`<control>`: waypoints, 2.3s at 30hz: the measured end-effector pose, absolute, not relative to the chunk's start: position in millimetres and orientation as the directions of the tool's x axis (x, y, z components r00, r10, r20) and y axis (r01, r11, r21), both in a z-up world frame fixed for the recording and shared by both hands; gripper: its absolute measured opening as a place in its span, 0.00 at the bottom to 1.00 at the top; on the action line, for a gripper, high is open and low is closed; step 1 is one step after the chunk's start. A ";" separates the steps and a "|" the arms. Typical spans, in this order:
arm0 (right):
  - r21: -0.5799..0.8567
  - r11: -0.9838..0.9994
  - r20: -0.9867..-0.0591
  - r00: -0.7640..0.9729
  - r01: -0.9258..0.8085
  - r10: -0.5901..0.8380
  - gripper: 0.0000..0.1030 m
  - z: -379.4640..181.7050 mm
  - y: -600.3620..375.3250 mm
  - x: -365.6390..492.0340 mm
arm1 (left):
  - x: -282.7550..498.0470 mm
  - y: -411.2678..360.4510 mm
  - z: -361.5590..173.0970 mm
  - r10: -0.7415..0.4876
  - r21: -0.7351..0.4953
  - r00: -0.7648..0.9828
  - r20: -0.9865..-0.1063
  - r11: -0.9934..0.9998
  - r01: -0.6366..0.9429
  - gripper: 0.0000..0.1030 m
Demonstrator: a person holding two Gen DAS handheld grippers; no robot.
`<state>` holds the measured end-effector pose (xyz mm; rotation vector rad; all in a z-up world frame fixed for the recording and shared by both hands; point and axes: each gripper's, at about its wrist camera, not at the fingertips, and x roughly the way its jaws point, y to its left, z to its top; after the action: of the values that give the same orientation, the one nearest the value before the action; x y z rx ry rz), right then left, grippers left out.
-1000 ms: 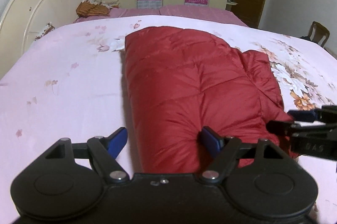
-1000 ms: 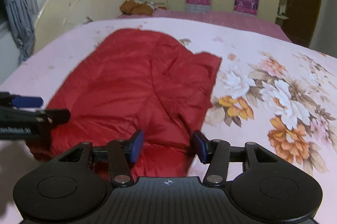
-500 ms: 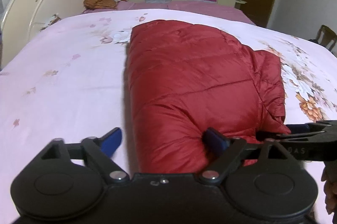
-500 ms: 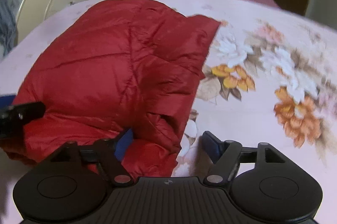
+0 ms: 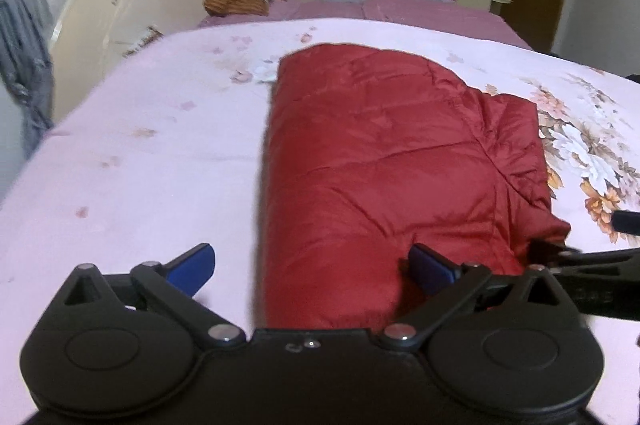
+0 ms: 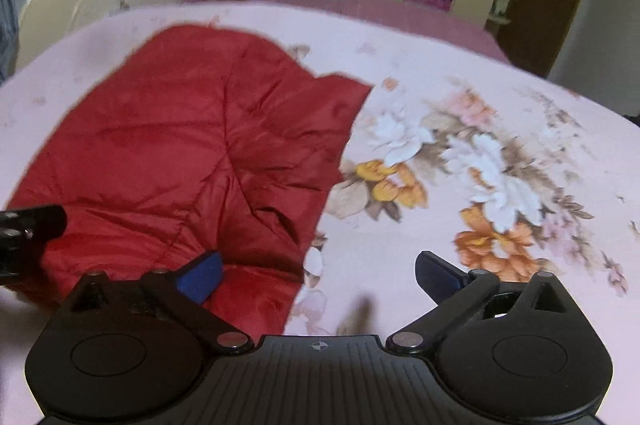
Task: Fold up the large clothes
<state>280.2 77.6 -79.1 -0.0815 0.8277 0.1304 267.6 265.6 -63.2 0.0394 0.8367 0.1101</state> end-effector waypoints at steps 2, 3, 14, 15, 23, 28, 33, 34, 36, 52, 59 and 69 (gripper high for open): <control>0.010 0.989 -0.721 0.684 -0.149 0.110 0.98 -68.7 68.2 264.5 | 249.5 256.9 -50.8 0.121 0.089 0.679 -0.724 0.993 -0.082 1.00; 0.027 0.988 -0.712 0.691 -0.154 0.127 0.98 -63.2 62.8 254.2 | 238.8 252.8 -44.2 0.112 0.083 0.688 -0.717 0.994 -0.075 1.00; 0.147 0.962 -0.578 0.769 -0.228 0.271 0.99 19.3 2.6 102.9 | 89.2 191.7 35.4 0.154 0.099 0.799 -0.581 0.988 -0.119 1.00; 0.152 0.962 -0.568 0.776 -0.227 0.273 0.99 26.0 -1.5 91.1 | 79.1 188.1 39.9 0.161 0.103 0.800 -0.577 0.987 -0.124 1.00; 0.163 0.967 -0.488 0.836 -0.197 0.252 0.99 64.4 -13.7 19.8 | 22.7 188.6 57.2 0.176 0.054 0.803 -0.570 0.983 -0.177 1.00; 0.176 0.964 -0.469 0.844 -0.201 0.262 0.99 68.4 -15.1 -0.5 | 3.4 191.4 61.5 0.178 0.042 0.798 -0.576 0.981 -0.188 1.00; 0.179 0.963 -0.457 0.849 -0.203 0.264 0.99 72.4 -15.1 -13.8 | -6.4 191.4 64.8 0.179 0.042 0.796 -0.578 0.981 -0.190 1.00; 0.178 0.963 -0.457 0.850 -0.202 0.262 0.99 73.0 -15.4 -15.4 | -7.5 191.4 65.2 0.179 0.042 0.795 -0.579 0.981 -0.190 1.00; 0.177 0.964 -0.451 0.854 -0.198 0.258 0.99 74.2 -15.5 -19.6 | -8.9 192.3 65.9 0.175 0.037 0.797 -0.578 0.981 -0.188 1.00; 0.175 0.964 -0.446 0.857 -0.200 0.259 0.99 76.0 -15.4 -24.9 | -11.8 191.2 64.1 0.175 0.038 0.797 -0.578 0.981 -0.189 1.00; 0.179 0.961 -0.444 0.855 -0.210 0.269 0.99 76.4 -13.3 -21.2 | -11.0 190.8 65.2 0.188 0.042 0.798 -0.573 0.979 -0.201 1.00; 0.180 0.960 -0.450 0.850 -0.216 0.275 0.99 74.9 -11.8 -18.0 | -10.6 193.0 64.0 0.188 0.043 0.792 -0.580 0.979 -0.201 1.00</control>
<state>-18.0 -11.8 75.0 0.1250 0.4920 0.2593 -10.6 193.0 64.0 -0.0211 0.6221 0.2094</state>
